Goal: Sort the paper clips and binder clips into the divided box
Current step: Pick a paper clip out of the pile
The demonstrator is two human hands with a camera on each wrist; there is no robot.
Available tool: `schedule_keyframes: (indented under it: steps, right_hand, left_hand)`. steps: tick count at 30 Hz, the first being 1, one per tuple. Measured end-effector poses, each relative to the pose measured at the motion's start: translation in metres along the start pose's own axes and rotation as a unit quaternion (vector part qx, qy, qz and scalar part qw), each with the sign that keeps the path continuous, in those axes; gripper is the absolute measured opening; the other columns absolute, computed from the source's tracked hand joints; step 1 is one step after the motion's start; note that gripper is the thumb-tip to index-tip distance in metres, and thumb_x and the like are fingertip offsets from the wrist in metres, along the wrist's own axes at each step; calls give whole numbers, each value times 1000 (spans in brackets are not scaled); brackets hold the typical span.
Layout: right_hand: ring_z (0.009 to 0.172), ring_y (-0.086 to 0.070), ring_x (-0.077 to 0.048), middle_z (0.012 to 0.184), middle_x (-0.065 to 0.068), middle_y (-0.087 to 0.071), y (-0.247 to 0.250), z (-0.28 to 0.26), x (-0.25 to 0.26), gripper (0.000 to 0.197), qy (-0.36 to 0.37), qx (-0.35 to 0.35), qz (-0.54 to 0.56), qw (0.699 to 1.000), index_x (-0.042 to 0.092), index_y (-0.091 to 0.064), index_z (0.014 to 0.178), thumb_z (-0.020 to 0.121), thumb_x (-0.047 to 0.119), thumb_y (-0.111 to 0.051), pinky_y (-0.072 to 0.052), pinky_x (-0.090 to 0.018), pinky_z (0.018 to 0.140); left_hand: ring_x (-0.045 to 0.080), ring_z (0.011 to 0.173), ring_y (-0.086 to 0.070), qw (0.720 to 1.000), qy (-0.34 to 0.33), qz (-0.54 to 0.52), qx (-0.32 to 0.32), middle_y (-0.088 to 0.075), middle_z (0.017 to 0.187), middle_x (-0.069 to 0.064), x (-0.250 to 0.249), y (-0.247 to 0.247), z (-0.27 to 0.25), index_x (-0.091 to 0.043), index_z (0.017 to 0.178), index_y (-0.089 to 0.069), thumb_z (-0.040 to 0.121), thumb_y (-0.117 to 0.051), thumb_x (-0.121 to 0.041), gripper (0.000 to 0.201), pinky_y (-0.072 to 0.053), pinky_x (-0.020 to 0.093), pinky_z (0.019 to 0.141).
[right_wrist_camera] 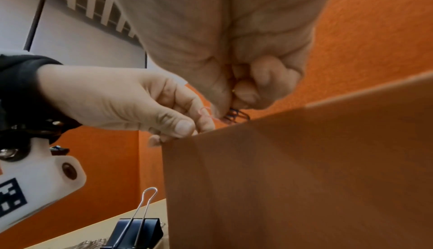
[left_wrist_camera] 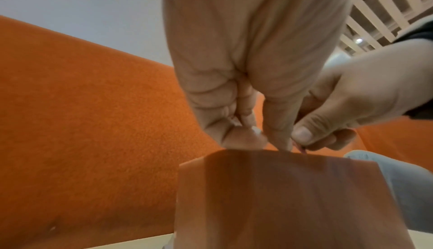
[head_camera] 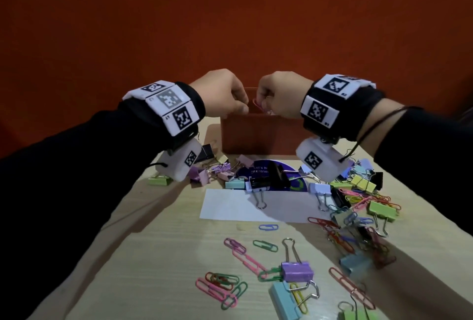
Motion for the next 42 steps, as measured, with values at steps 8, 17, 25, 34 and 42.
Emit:
schedule_keyframes:
  steps: [8, 17, 25, 34, 42]
  right_hand:
    - [81, -54, -14, 87, 7, -61, 14, -12, 1, 25, 47, -58, 64, 995, 22, -61, 104, 81, 18, -68, -43, -26, 69]
    - [67, -55, -11, 72, 8, -65, -62, -120, 50, 24, 144, 200, -66, 967, 23, -67, 76, 72, 46, -73, -47, -24, 65]
    - [63, -48, -11, 80, 4, -63, -92, -135, 64, 44, 151, 250, -85, 953, 18, -66, 92, 68, 53, -75, -40, -26, 56]
    - [74, -48, -19, 83, -2, -62, -97, -128, 76, 20, 174, 232, -107, 951, 16, -69, 94, 78, 27, -70, -37, -25, 64]
    - [60, -45, -20, 62, 2, -47, -98, -132, 81, 12, 194, 228, -114, 947, 17, -55, 69, 80, 20, -58, -43, -27, 62]
  left_hand:
    - [9, 66, -55, 998, -42, 23, -30, -60, 76, -7, -19, 3, -36, -20, 80, -60, 74, -81, -31, 24, -43, 22, 56]
    - [-5, 64, -62, 952, -160, 39, 258, -69, 69, -14, -60, -83, -138, -21, 84, -77, 76, -79, -31, 13, -42, 7, 57]
    - [7, 70, -62, 934, -205, 163, 243, -71, 80, -10, -67, -98, -159, -25, 90, -74, 79, -69, -46, 24, -53, 33, 69]
    - [7, 69, -58, 937, -204, 143, 247, -68, 78, -8, -68, -100, -158, -22, 87, -72, 80, -64, -24, 11, -51, 28, 68]
    - [10, 61, -54, 949, -150, 95, 259, -61, 67, -6, -51, -97, -148, -20, 80, -67, 74, -69, -19, 6, -46, 25, 58]
Point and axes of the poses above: each hand's wrist, its own z-axis towards the middle knuckle, its own y-axis out of the back of the hand, x = y × z, the point moved 10 cm from there along z, towards the middle knuckle
